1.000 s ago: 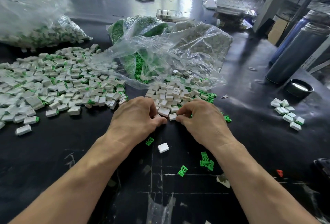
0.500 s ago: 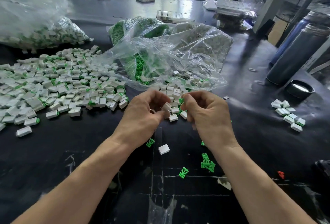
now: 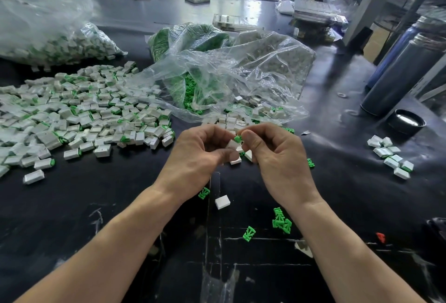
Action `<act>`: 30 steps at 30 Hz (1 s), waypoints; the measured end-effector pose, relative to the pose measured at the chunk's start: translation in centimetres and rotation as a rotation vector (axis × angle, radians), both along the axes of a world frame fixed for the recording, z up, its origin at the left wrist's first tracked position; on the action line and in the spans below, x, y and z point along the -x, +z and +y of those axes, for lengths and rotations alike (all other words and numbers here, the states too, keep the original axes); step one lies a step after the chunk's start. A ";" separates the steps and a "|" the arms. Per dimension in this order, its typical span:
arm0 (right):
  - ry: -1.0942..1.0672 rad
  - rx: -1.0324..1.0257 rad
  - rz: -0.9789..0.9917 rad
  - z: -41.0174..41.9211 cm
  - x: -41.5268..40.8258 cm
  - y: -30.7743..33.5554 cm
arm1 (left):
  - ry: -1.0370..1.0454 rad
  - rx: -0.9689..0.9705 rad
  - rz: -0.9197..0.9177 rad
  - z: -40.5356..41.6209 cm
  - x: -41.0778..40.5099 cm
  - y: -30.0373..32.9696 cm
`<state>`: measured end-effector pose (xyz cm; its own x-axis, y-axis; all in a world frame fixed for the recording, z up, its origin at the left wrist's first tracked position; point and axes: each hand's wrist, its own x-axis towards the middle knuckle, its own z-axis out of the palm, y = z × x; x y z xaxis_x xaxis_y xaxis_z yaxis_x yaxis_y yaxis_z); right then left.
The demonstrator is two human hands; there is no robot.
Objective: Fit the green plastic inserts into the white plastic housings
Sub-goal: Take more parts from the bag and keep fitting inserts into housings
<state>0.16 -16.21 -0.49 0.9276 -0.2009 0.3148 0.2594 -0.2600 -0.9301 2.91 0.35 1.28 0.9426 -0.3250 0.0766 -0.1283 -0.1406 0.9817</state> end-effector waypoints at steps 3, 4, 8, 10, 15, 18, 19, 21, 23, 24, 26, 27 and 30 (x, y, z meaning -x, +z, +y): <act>0.006 0.018 -0.008 0.0 0.1 0.1 | -0.005 0.029 0.010 0.0 -0.1 0.0; 0.013 0.027 -0.008 0.0 0.1 0.1 | -0.003 0.033 0.015 0.0 -0.1 -0.1; 0.028 0.060 0.015 -0.1 0.2 -0.1 | 0.024 0.038 0.062 0.1 -0.3 -0.5; 0.030 0.086 0.031 0.0 0.2 -0.2 | 0.024 0.060 0.119 0.2 -0.4 -0.6; 0.054 0.093 0.046 0.0 0.2 -0.1 | 0.050 0.106 0.130 0.3 -0.5 -0.8; 0.036 0.083 0.054 0.2 0.2 -0.1 | 0.066 0.159 0.117 0.2 -0.6 -1.0; 0.019 0.072 0.054 0.2 0.2 -0.1 | 0.065 0.178 0.115 0.2 -0.6 -1.0; -0.006 0.049 0.059 0.2 0.2 -0.1 | 0.064 0.197 0.101 0.0 -0.6 -1.1; -0.018 0.025 0.058 0.2 0.2 -0.1 | 0.062 0.217 0.090 -0.1 -0.5 -1.1; -0.026 0.008 0.057 0.3 0.2 -0.1 | 0.061 0.227 0.086 -0.1 -0.5 -1.1; -0.044 -0.018 0.054 0.3 0.1 -0.1 | 0.058 0.233 0.075 -0.1 -0.4 -1.0; -0.045 -0.021 0.050 0.3 0.1 -0.1 | 0.056 0.234 0.071 -0.1 -0.4 -1.0; -0.032 0.004 0.045 0.2 0.2 -0.1 | 0.059 0.234 0.065 -0.1 -0.5 -1.0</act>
